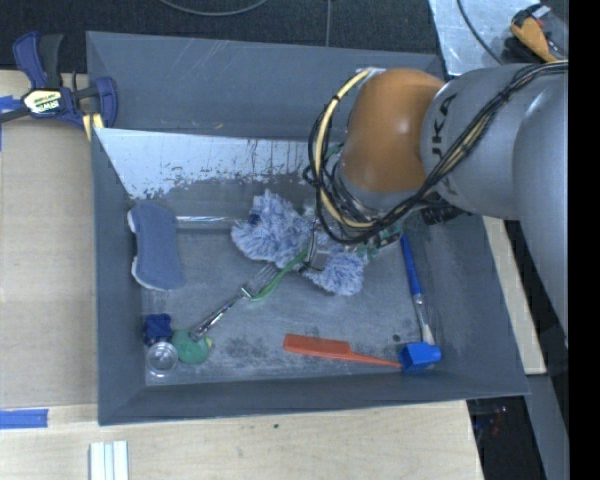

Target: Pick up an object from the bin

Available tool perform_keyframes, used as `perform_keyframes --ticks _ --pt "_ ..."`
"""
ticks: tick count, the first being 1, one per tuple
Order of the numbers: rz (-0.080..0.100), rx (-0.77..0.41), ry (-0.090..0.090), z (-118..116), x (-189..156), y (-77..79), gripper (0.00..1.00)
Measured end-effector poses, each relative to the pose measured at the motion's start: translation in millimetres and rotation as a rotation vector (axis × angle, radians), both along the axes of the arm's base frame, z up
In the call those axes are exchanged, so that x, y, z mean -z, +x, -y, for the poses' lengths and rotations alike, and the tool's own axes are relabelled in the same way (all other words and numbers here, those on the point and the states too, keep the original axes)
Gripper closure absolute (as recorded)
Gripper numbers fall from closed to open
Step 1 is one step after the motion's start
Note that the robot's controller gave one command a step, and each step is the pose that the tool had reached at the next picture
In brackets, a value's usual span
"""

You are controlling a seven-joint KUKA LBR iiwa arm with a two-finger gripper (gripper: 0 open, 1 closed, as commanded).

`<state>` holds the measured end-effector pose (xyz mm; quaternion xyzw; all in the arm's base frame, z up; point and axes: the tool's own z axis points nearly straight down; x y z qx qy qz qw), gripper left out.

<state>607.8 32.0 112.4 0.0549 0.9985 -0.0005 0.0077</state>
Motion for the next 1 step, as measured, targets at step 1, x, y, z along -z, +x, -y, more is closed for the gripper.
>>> perform_keyframes --ticks 1 --pt "0.006 -0.001 0.0 0.2 -15.7 1.4 1.0"
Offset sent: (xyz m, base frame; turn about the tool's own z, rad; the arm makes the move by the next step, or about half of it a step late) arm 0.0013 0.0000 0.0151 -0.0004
